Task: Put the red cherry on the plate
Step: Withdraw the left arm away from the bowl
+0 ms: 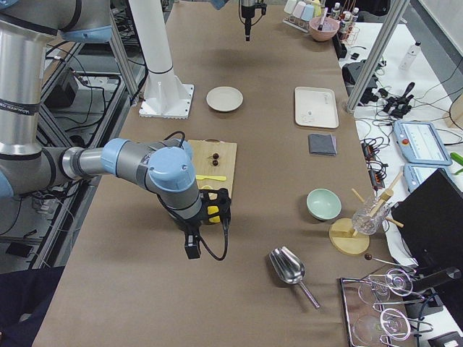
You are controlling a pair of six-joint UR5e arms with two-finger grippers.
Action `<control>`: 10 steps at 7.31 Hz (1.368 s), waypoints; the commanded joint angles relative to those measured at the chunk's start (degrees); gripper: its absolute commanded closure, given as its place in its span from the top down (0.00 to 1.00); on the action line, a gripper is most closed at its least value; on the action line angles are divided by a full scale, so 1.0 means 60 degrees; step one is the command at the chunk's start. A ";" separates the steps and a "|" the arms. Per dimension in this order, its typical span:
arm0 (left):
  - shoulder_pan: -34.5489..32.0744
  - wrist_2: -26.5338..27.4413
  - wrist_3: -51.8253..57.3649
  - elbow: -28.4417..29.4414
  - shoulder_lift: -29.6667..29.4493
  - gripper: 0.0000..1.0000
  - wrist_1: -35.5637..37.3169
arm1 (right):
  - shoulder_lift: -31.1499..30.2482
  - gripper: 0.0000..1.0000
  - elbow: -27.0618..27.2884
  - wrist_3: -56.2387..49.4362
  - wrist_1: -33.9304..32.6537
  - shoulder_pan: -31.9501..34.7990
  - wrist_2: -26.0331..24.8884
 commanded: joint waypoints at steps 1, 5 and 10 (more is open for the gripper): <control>-0.2301 -0.1629 0.2398 0.0289 0.1300 0.97 -0.0257 | 0.0547 1.00 0.0175 0.0287 -0.0508 -0.0271 -0.0012; -0.3405 -0.1766 0.3372 0.0422 0.1846 0.97 -0.0214 | 0.0727 1.00 0.1258 0.2483 -0.0615 -0.1779 -0.0187; -0.3612 -0.1751 0.3357 0.0525 0.1831 0.97 -0.0257 | 0.1703 1.00 0.2737 0.6624 -0.0585 -0.5273 -0.0231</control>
